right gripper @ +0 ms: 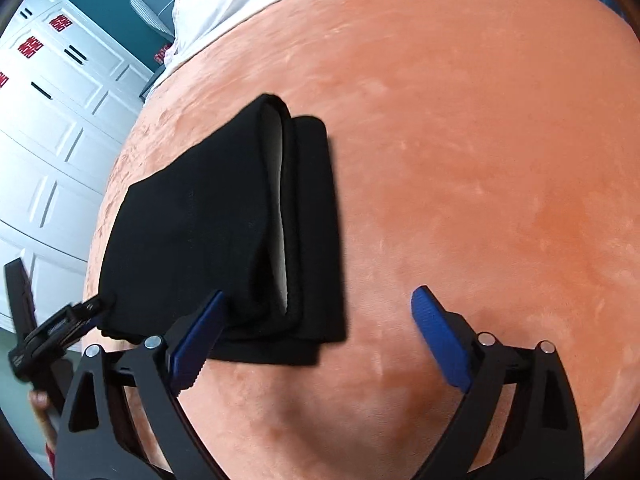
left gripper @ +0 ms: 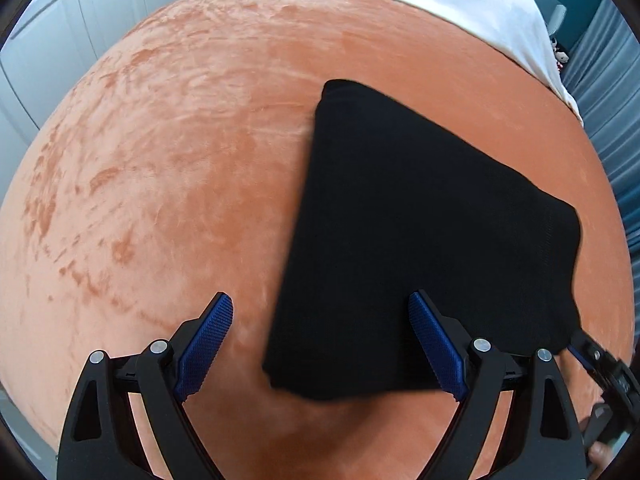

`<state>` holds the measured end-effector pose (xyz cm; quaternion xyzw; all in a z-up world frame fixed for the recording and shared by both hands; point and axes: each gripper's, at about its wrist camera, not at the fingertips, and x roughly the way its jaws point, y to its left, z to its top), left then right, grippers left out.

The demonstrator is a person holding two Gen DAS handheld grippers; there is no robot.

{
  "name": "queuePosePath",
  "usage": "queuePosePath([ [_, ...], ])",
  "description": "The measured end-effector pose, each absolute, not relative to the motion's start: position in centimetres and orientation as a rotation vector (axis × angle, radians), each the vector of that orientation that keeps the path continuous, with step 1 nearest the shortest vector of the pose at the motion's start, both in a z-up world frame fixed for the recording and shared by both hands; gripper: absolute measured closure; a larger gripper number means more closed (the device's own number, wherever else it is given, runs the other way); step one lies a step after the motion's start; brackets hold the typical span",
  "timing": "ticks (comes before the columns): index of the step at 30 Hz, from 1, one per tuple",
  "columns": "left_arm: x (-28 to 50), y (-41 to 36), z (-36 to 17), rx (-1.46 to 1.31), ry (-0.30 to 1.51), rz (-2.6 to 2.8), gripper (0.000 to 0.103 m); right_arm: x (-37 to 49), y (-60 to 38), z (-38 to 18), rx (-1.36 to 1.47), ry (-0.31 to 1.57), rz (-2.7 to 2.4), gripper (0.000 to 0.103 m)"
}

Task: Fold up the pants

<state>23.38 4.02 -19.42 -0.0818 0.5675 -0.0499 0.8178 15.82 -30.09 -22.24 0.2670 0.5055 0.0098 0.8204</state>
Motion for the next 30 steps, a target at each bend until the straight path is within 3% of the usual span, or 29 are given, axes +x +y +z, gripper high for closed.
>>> queuePosePath([
  [5,25.2,4.3,-21.8,-0.337,1.266,-0.198,0.015,17.4,-29.2,-24.5,0.666,1.145,0.091,0.007],
  [8,26.0,4.4,-23.6,-0.431,1.306,-0.218,0.008,18.2,-28.6,-25.2,0.740,1.111,0.121,0.005],
  [9,26.1,4.2,-23.4,-0.428,1.304,-0.219,0.010,18.3,-28.2,-25.1,0.740,1.101,0.137,0.013],
  [10,26.0,3.9,-23.0,-0.407,1.301,-0.230,0.026,18.5,-27.9,-24.9,0.727,1.109,0.120,0.030],
  [11,25.8,3.5,-22.4,-0.389,1.301,-0.261,0.034,18.6,-27.6,-24.4,0.713,1.115,0.122,0.039],
  [12,25.7,3.6,-21.8,-0.388,1.297,-0.261,0.049,18.5,-27.7,-23.9,0.729,1.105,0.139,0.057],
  [13,25.4,3.8,-21.3,-0.393,1.293,-0.271,0.061,18.2,-27.7,-23.2,0.736,1.098,0.146,0.064],
  [15,24.2,4.5,-19.8,-0.437,1.288,-0.301,0.067,17.0,-27.7,-20.9,0.712,1.072,0.181,0.068],
  [18,21.2,5.0,-17.5,-0.439,1.285,-0.345,0.072,14.0,-27.3,-18.4,0.670,1.077,0.225,0.069],
  [23,13.8,5.4,-17.0,-0.418,1.324,-0.382,0.069,6.3,-27.8,-19.7,0.668,1.153,0.218,0.067],
  [26,10.3,4.9,-18.2,-0.323,1.301,-0.314,0.051,3.4,-28.0,-22.9,0.711,1.185,0.186,0.056],
  [28,9.7,5.0,-18.6,-0.239,1.274,-0.215,0.041,2.6,-28.8,-23.9,0.741,1.192,0.144,0.035],
  [30,9.5,5.5,-17.8,-0.185,1.222,-0.162,0.039,1.9,-30.1,-22.4,0.800,1.129,0.114,0.035],
])
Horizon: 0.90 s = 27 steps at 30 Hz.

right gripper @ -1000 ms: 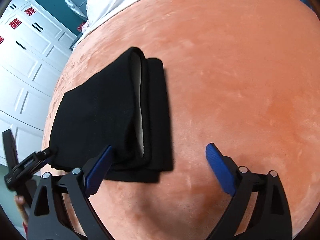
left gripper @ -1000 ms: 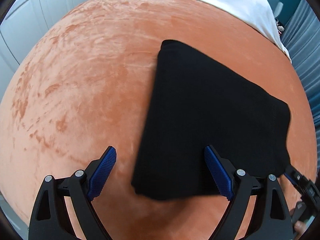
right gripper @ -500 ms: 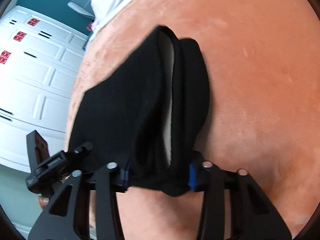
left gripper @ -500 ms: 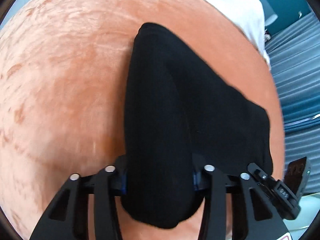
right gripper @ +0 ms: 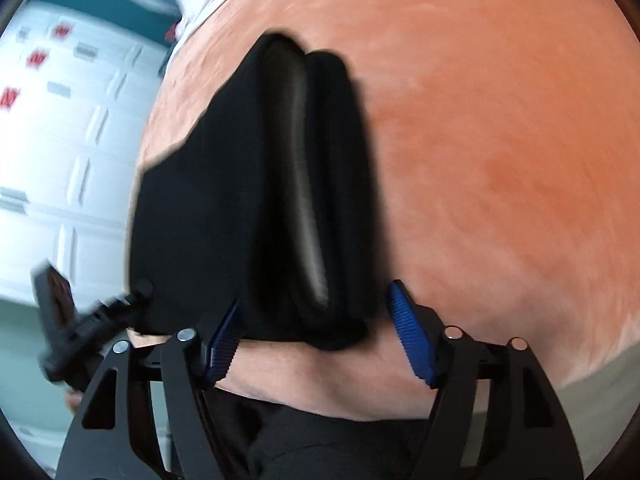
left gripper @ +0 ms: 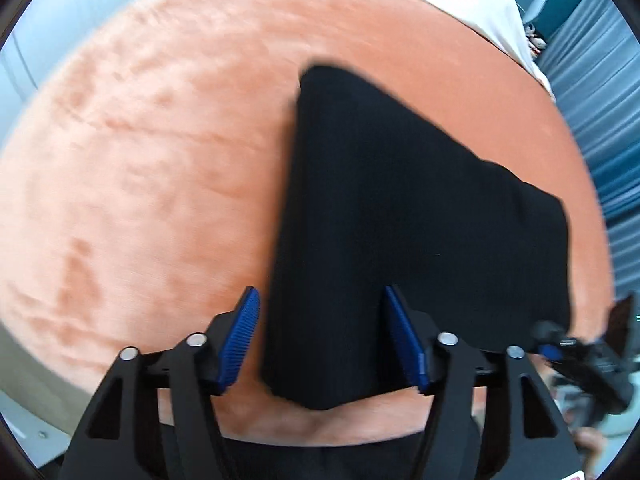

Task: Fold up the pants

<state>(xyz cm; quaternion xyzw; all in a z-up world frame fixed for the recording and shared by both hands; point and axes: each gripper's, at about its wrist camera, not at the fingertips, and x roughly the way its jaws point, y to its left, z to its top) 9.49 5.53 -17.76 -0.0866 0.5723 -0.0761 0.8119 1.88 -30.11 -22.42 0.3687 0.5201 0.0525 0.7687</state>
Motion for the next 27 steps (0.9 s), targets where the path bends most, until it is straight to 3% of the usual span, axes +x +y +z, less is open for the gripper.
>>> queuePosePath([
  [4,9.8,5.8,-14.3,-0.045,1.093,-0.064,0.030,4.4,-29.7,-17.7,0.624,1.010,0.077,0.034],
  [9,11.4,3.5,-13.9,0.069,1.069,-0.045,0.028,11.9,-27.3,-19.9,0.502,1.089,0.082,0.031],
  [13,11.5,1.1,-15.1,0.182,1.087,-0.015,0.028,12.2,-25.3,-19.2,0.386,1.091,0.086,0.075],
  [16,11.7,0.5,-16.2,0.195,1.104,-0.005,0.024,10.1,-26.9,-15.8,0.417,0.987,0.084,0.093],
  [20,11.8,0.3,-17.4,0.195,1.127,-0.004,0.020,10.8,-27.9,-20.9,0.291,1.143,-0.030,0.093],
  [24,11.3,-0.3,-16.8,0.259,1.092,0.023,0.019,9.2,-28.4,-15.3,0.410,0.950,-0.015,0.091],
  [27,10.9,0.1,-16.5,0.237,1.096,0.026,0.019,11.2,-24.5,-13.3,0.393,0.942,0.149,0.091],
])
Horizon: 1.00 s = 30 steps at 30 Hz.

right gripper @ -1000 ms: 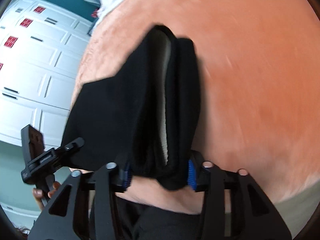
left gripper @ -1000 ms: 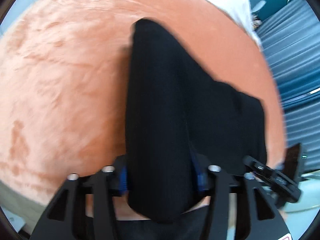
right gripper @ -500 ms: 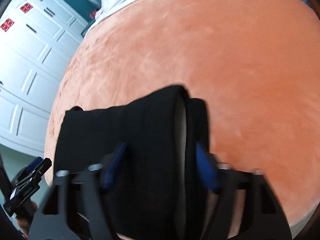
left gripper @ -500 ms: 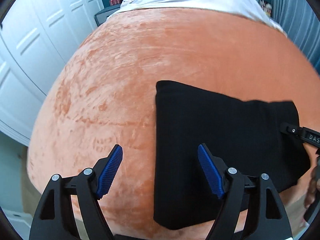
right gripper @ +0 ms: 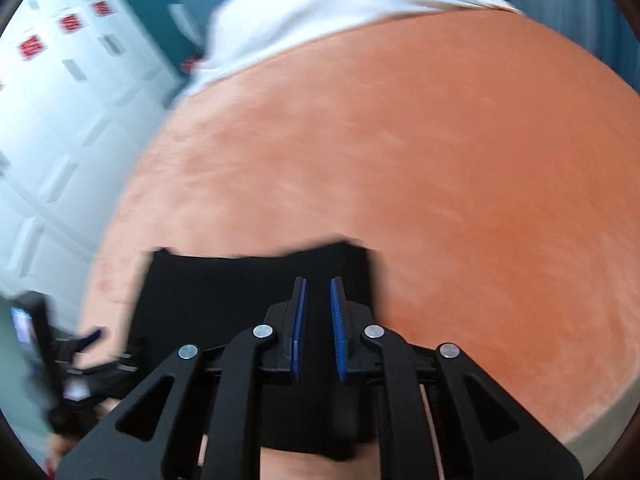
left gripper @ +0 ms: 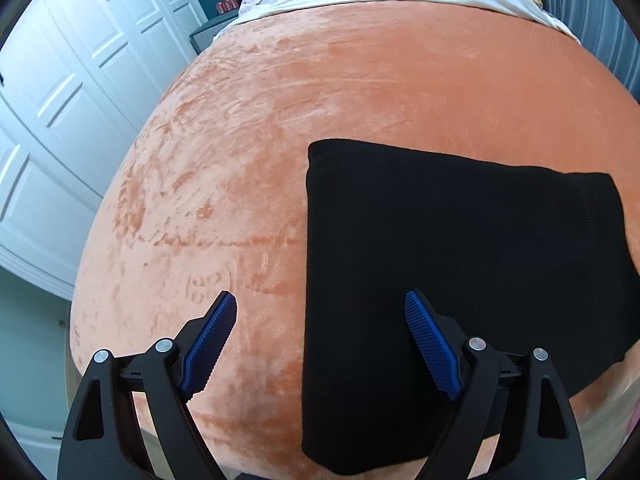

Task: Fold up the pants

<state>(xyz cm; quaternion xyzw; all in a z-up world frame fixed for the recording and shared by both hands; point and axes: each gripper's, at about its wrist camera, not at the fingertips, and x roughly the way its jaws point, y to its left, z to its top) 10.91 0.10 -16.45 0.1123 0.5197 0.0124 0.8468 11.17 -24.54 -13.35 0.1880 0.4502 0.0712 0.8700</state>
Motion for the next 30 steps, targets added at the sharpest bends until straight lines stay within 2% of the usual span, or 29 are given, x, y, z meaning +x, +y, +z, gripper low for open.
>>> queuePosePath([
  [3,10.6,0.5,-16.7,0.221,1.114,0.032,0.019,14.5,-22.5,-17.2,0.233,1.062,0.130,0.090],
  [5,10.4,0.8,-16.6,0.213,1.116,0.024,0.018,15.7,-24.7,-21.2,0.290,1.147,0.073,0.090],
  [7,10.0,1.4,-16.2,0.201,1.106,0.007,0.016,15.4,-26.5,-20.2,0.455,1.121,0.041,0.091],
  [8,9.9,1.7,-16.1,0.205,1.102,0.011,0.016,15.2,-25.7,-18.8,0.429,1.103,0.012,0.091],
  [9,9.8,2.1,-16.1,0.203,1.106,0.012,0.016,15.2,-24.2,-17.3,0.391,1.077,0.029,0.085],
  [14,9.3,3.0,-16.1,0.151,1.120,-0.013,0.016,17.5,-13.5,-14.3,0.304,1.086,0.376,0.085],
  [19,8.0,3.6,-15.7,0.126,1.126,-0.044,0.016,23.1,-3.0,-18.5,0.137,1.255,0.508,0.084],
  [23,7.6,4.3,-16.3,0.124,1.136,-0.037,0.016,26.1,-0.1,-22.1,0.032,1.317,0.471,0.077],
  [27,7.8,4.8,-16.9,0.101,1.163,-0.070,0.016,24.2,-2.3,-17.0,0.065,1.168,0.421,0.076],
  [30,7.7,4.8,-16.9,0.111,1.156,-0.082,0.015,19.5,-7.9,-14.4,0.105,1.064,0.313,0.076],
])
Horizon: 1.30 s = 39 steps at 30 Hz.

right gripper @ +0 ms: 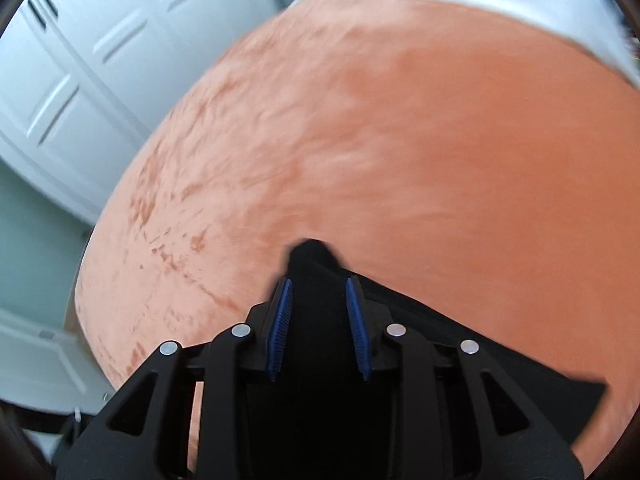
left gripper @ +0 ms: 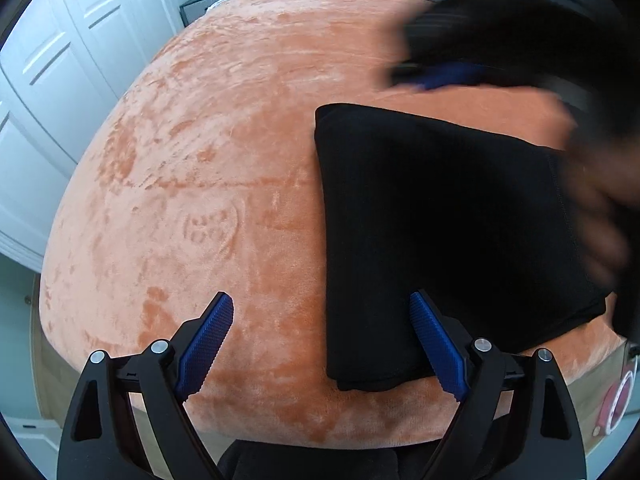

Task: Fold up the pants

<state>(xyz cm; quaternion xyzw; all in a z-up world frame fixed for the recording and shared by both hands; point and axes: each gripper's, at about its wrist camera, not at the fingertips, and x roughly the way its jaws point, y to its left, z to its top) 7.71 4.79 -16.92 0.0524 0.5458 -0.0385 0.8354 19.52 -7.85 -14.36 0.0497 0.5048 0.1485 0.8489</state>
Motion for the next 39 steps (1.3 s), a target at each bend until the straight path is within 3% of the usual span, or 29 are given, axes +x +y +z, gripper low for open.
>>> queuePosePath([
  [8,7.6,4.1,-16.5,0.112,1.148,-0.084,0.016,8.0,-23.6,-20.2,0.285,1.136,0.019,0.079],
  [13,6.9,2.3,-15.5,0.165,1.122,-0.054,0.016,6.0,-24.3,-16.3,0.326,1.038,-0.002,0.073],
  [17,6.5,0.8,-14.7,0.203,1.097,-0.042,0.016,5.5,-24.5,-19.8,0.278,1.143,-0.015,0.059],
  [20,6.2,-0.6,-14.4,0.259,1.071,-0.028,0.016,4.3,-25.4,-18.6,0.328,1.096,-0.009,0.056],
  [24,6.2,-1.5,-14.7,0.295,1.075,-0.028,0.016,3.2,-26.9,-17.1,0.362,1.051,-0.029,0.029],
  [28,6.2,-2.1,-14.8,0.305,1.082,-0.023,0.016,2.9,-27.6,-17.0,0.370,1.044,-0.032,0.014],
  [39,7.7,-1.9,-17.5,0.186,1.215,-0.094,0.016,4.1,-28.6,-19.9,0.514,1.114,0.054,0.013],
])
